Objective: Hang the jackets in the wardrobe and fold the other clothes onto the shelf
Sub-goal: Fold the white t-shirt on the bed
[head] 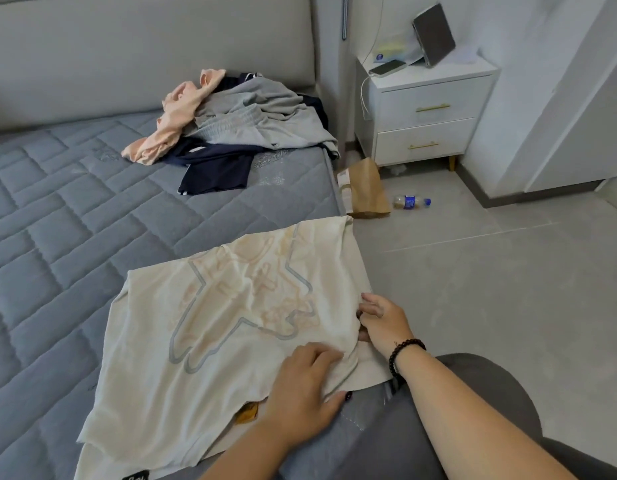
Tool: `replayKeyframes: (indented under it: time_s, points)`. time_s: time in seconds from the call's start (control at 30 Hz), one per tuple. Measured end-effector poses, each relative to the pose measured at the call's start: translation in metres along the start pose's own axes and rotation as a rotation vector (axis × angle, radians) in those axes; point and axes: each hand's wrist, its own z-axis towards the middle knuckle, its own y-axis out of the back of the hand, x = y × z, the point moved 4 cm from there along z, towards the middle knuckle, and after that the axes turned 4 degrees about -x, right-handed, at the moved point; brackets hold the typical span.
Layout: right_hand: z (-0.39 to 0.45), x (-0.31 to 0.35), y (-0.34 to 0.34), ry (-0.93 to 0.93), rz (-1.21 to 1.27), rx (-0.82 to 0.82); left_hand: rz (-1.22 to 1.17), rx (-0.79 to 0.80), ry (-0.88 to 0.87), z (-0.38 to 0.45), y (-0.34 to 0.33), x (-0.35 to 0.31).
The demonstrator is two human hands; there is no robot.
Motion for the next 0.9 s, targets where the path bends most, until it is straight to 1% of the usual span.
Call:
replayKeyframes:
  time_s: [0.1,0.17,0.2,0.27,0.33,0.4,0.47,0.53,0.63,0.73,0.8,0.9]
  points:
    - [0.012,0.001,-0.004,-0.083,0.021,0.151,-0.113,-0.046,0.064,0.01,-0.001,0.002]
    - [0.017,0.0,-0.008,-0.094,-0.023,0.248,-0.251,-0.051,0.178,0.011,0.0,0.006]
    - [0.019,0.0,-0.008,-0.086,-0.04,0.267,-0.332,-0.037,0.255,0.009,0.0,0.009]
    - [0.022,0.003,-0.007,-0.041,-0.06,0.235,-0.468,-0.027,0.386,0.005,-0.001,0.012]
    - [0.027,0.009,-0.004,0.0,0.007,0.182,-0.603,-0.057,0.496,0.002,0.0,0.012]
    - [0.031,0.011,-0.001,-0.05,0.188,0.17,-0.754,-0.095,0.582,0.0,0.002,0.009]
    - [0.032,0.01,-0.002,-0.111,0.327,0.207,-0.891,-0.141,0.628,0.0,0.006,0.005]
    - [0.03,0.007,-0.001,-0.143,0.321,0.216,-0.98,-0.162,0.656,0.0,0.008,0.001]
    - [0.031,0.004,0.007,-0.137,0.232,0.154,-0.949,-0.101,0.651,0.001,0.008,-0.004]
    - [0.031,0.003,0.021,-0.128,0.165,0.049,-0.793,0.022,0.604,0.002,0.003,-0.01]
    - [0.027,0.005,0.027,-0.111,0.197,0.005,-0.705,0.044,0.576,0.004,0.001,-0.014]
    - [0.022,0.013,0.036,0.006,0.302,-0.038,-0.611,0.024,0.533,0.006,-0.001,-0.017]
